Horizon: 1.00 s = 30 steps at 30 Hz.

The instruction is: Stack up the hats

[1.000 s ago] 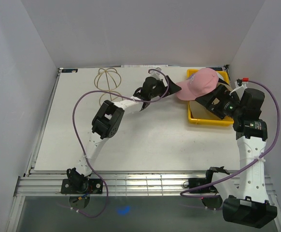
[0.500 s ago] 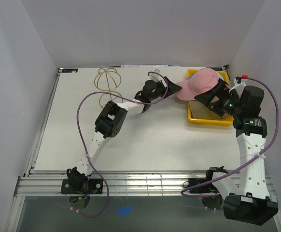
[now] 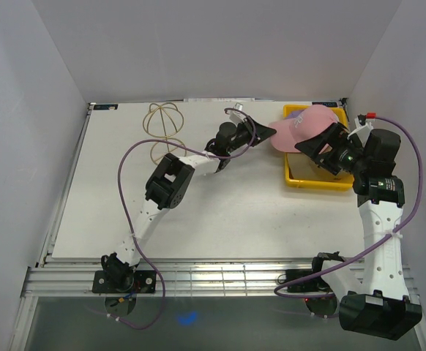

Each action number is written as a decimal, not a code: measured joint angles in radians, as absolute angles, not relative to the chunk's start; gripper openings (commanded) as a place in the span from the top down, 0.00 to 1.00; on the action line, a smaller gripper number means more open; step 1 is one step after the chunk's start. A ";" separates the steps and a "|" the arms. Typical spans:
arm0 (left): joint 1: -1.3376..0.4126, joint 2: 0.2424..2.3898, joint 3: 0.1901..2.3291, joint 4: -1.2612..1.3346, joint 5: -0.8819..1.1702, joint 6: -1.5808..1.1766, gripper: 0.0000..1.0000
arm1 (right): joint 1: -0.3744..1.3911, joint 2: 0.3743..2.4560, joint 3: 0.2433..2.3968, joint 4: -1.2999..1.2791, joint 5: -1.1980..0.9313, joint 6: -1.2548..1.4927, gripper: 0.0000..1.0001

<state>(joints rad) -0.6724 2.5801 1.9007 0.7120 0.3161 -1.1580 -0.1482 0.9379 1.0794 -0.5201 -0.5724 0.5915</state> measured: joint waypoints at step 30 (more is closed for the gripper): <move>-0.702 2.553 1.940 0.839 0.244 -1.261 1.00 | -0.148 0.938 1.196 -0.528 -0.579 0.621 0.05</move>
<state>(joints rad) -0.7017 2.5530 1.9400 0.8394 0.2436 -1.2606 -0.1482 0.9382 1.1965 -0.5278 -0.5789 0.6209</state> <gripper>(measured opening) 0.145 0.944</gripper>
